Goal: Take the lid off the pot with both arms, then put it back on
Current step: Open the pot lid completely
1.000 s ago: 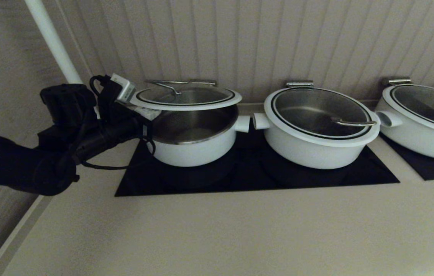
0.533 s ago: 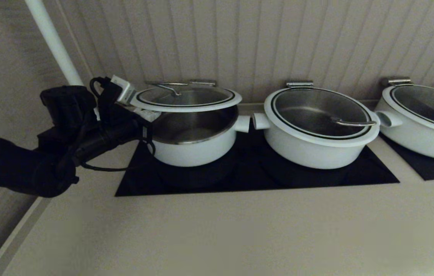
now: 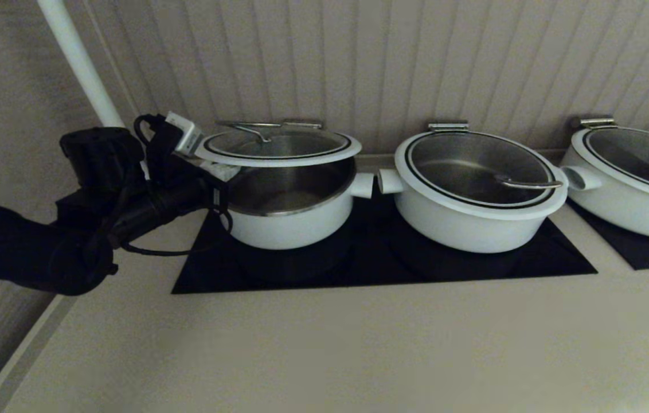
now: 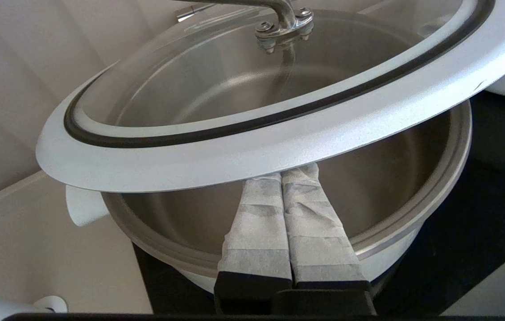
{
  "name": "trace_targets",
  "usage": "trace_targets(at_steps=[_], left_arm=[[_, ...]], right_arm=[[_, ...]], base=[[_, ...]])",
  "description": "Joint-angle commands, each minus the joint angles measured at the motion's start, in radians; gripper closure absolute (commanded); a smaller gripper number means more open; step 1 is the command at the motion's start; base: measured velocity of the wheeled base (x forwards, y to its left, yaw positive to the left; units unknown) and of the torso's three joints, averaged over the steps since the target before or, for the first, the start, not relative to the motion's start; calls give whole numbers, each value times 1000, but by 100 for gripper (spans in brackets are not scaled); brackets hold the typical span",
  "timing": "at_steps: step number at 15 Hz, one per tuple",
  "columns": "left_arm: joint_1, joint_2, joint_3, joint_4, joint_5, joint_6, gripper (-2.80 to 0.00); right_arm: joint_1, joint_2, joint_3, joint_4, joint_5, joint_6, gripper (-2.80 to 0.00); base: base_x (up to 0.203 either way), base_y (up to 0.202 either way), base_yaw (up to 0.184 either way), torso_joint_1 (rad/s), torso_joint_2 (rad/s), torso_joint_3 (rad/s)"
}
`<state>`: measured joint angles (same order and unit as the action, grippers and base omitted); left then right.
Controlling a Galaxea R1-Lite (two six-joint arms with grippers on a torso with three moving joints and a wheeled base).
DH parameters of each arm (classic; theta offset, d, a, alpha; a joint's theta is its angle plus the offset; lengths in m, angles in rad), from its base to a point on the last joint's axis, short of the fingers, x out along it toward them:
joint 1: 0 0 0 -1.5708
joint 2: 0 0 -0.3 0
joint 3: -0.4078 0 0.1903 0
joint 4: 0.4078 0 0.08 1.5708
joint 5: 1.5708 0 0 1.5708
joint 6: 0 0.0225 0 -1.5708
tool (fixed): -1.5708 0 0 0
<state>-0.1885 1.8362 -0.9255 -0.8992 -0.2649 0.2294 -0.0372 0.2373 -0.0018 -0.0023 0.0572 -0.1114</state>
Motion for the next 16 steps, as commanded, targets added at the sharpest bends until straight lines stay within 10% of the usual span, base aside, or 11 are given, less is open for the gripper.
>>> trace_targets(at_steps=[1,16], left_arm=[[0,-3,0,-6,-2,1,0],[0,-25,-12,-7,24,-2,0]], right_arm=[[7,-63,2,-1,1,-1,0],[22,-237,2,1,1,2,0]], base=[[0,0,0,0,0,0],[0,0,0,0,0,0]])
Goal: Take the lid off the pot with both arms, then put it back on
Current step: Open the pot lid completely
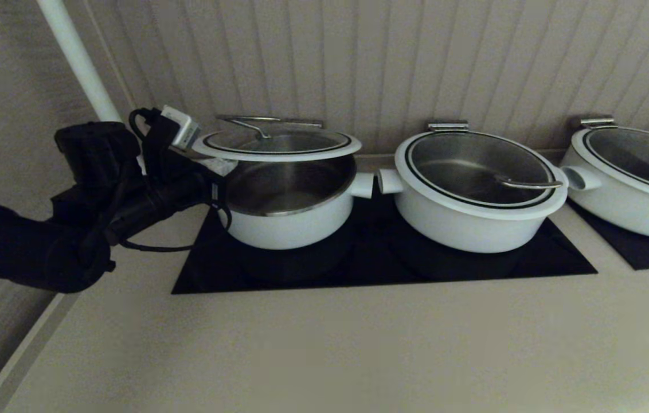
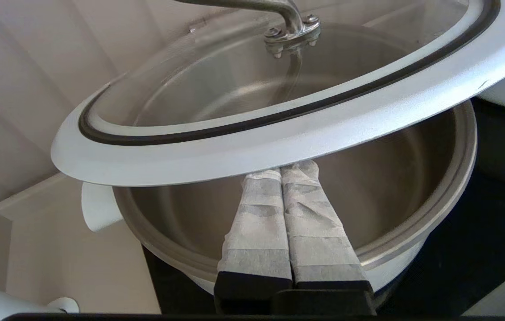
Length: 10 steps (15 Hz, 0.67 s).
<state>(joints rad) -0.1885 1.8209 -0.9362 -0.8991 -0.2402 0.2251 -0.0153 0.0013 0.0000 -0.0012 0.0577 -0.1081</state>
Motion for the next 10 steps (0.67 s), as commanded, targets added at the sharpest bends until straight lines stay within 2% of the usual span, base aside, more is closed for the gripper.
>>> trace_targets(at_steps=[1,10], left_arm=[[0,-14,-6,-7,-1,3,0],[0,-5,-106,-6,-2,0,0]], right_arm=[[0,-1,0,0,1,-1,0],[0,-1,0,0,1,-1,0]], base=[[0,0,0,0,0,0],[0,0,0,0,0,0]])
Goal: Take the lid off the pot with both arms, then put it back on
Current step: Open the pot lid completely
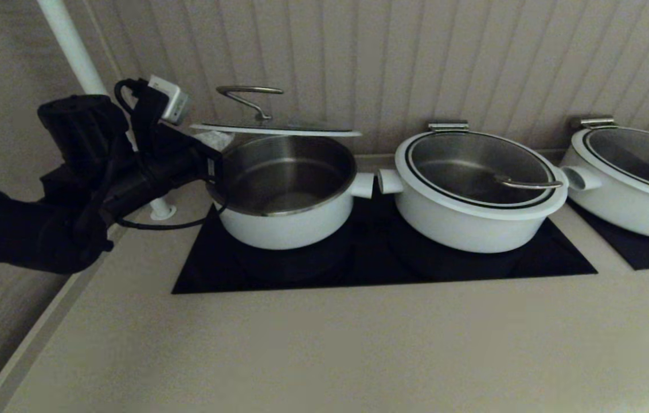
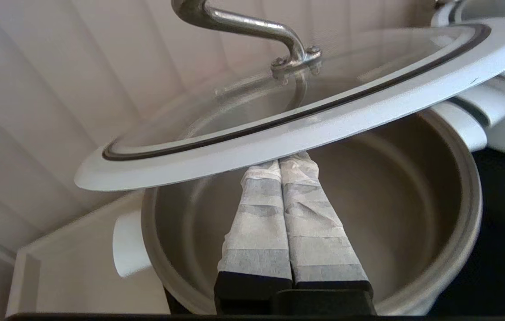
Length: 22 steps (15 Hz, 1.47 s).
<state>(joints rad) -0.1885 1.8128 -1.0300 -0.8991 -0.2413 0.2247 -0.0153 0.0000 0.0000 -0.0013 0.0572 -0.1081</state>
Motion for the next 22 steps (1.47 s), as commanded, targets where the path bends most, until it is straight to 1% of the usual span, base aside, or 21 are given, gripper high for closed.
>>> trace_targets(at_steps=[1,5,13,14,16,22], left_arm=[[0,3,-24,-6,-1,1,0],[0,3,-47,-6,-4,-1,0],[0,15,-132,-10,-4,-1,0],[-1,24,-151,-27,-4,-1,0],[-1,52,-177,-103,-5,1,0],[-13,76,-214,-115,-9,1,0]], right_arm=[[0,0,0,0,1,-1,0],[0,0,0,0,1,-1,0],[0,0,0,0,1,-1,0],[0,0,0,0,1,-1,0],[0,0,0,0,1,-1,0],[0,0,0,0,1,-1,0]], base=[[0,0,0,0,0,0],[0,0,0,0,0,0],[0,0,0,0,0,0],[0,0,0,0,0,0],[0,0,0,0,0,0],[0,0,0,0,0,0]])
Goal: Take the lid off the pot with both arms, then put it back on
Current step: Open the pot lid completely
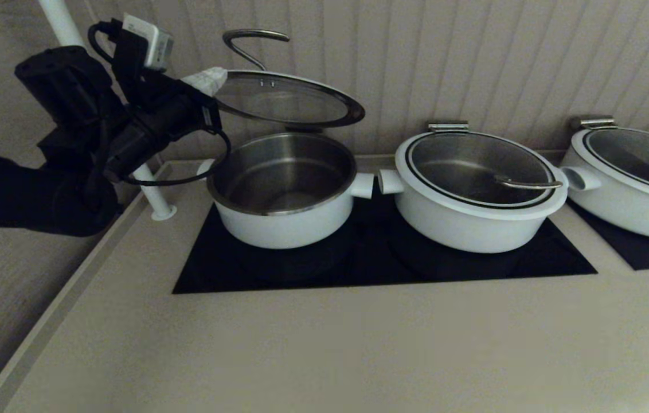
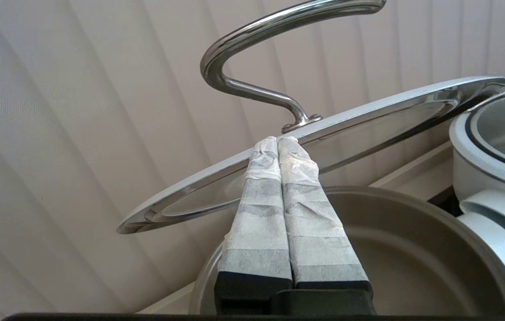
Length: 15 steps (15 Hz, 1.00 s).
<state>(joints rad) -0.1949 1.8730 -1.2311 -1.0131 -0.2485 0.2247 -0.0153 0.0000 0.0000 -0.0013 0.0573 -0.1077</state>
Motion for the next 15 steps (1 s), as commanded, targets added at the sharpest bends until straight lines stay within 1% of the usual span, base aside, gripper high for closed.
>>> trace_targets(at_steps=[1,5,11,15], left_arm=[[-9,21,-22,-1,-2,1,0],[-17,42,-33,-1,-3,2,0],[-20,104,-165,1,-3,1,0],[-23,139,-218,2,-3,1,0]], right_arm=[[0,0,0,0,1,-1,0],[0,0,0,0,1,-1,0],[0,0,0,0,1,-1,0],[0,0,0,0,1,-1,0]], base=[[0,0,0,0,0,0],[0,0,0,0,0,0],[0,0,0,0,0,0],[0,0,0,0,0,0]])
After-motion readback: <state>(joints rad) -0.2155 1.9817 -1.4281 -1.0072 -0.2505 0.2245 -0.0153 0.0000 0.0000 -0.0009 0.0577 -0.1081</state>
